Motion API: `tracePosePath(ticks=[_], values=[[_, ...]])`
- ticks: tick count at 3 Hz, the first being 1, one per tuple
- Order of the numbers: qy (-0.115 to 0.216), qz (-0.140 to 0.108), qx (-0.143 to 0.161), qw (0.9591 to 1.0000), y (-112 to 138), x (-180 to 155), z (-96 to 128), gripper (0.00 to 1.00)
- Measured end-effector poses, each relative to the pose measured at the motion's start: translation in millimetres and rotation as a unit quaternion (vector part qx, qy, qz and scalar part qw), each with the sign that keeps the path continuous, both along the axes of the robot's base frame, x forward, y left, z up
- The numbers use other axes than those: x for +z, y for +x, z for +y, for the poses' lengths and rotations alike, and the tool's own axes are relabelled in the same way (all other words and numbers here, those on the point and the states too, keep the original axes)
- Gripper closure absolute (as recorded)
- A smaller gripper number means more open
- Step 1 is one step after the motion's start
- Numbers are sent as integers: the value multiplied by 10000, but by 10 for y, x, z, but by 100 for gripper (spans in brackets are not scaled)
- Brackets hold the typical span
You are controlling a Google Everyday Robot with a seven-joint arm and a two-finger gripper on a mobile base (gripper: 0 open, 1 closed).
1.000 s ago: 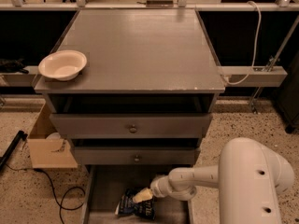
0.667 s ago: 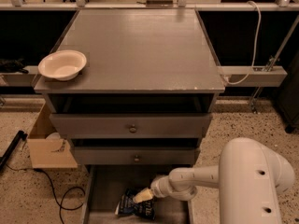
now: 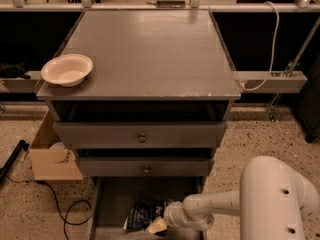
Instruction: Pick blue chip bag from bottom drawer and place on counter
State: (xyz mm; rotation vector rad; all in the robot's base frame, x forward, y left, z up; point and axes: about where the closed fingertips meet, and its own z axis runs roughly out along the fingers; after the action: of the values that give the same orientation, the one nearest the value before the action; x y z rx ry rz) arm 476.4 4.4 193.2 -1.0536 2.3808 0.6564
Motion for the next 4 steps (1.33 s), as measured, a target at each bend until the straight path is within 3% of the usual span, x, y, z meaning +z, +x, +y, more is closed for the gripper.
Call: tracePosePath(ticks=[2,3,4], values=[[83,121,-95,9998,-834,-552,-338,0],[84,121,-94,9998,-835,-550,-338,0],[151,-30,-1,9999,-863,-85,-314,0]])
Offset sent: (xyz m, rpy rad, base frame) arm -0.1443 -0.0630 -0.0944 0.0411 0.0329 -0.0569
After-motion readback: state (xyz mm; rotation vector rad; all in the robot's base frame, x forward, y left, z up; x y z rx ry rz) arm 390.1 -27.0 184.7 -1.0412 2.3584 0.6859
